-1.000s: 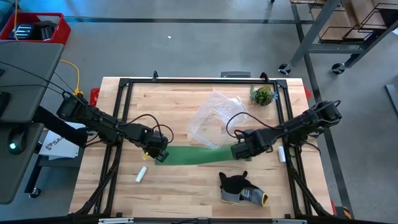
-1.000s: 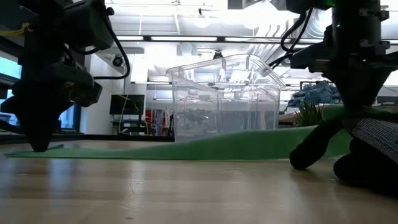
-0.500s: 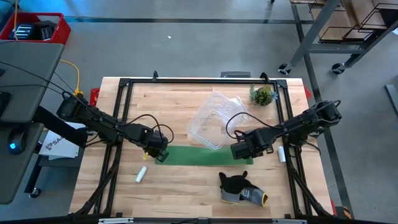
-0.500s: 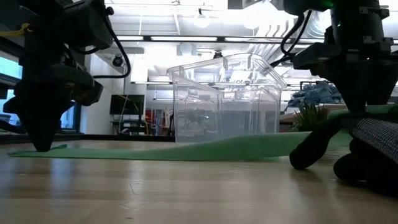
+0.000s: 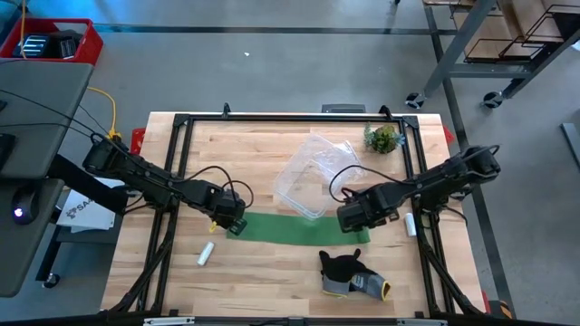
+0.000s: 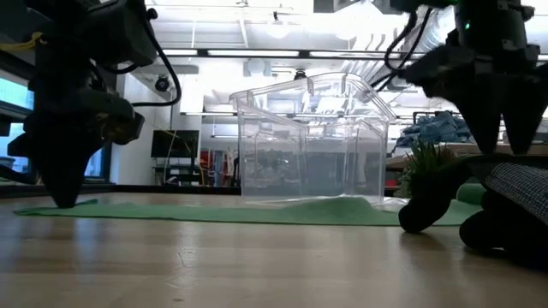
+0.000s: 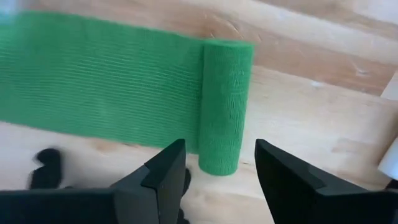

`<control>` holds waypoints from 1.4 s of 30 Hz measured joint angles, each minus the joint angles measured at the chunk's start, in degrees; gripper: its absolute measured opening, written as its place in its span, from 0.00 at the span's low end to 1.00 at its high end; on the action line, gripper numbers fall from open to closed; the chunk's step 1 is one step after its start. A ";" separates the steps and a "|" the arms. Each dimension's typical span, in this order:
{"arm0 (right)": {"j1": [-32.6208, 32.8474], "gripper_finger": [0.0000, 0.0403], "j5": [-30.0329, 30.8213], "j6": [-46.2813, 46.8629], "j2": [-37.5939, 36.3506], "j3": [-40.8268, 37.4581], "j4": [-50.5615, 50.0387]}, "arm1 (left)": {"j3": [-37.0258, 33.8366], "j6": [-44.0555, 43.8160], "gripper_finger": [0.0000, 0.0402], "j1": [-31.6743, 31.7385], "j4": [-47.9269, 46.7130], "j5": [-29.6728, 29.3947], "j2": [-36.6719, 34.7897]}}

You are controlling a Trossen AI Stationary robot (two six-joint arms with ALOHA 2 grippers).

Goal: Roll bandage
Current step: Move the green bandage to the center of the table, then move the transparent bin to the top middle of the table

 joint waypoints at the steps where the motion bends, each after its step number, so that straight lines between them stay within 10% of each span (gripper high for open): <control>1: 0.00 0.45 0.54 0.28 -0.81 0.20 -0.59 | 0.00 -0.36 0.00 0.00 -0.23 0.01 0.00; 10: 0.00 0.41 11.95 1.12 -8.93 0.20 8.83 | 0.02 -1.45 0.00 -0.02 -0.86 -0.23 0.00; 18: -2.79 0.03 14.84 -7.70 -7.44 0.22 23.60 | 0.02 -1.45 0.00 -0.02 -0.83 -0.29 0.00; 30: -15.08 0.00 14.44 -20.63 -2.99 0.20 39.05 | 0.02 -1.45 0.00 -0.02 -0.41 -0.28 -0.07; 42: -20.63 0.00 11.98 -28.61 -6.27 0.20 32.50 | 0.02 -4.52 0.00 -0.15 -0.93 3.73 -0.09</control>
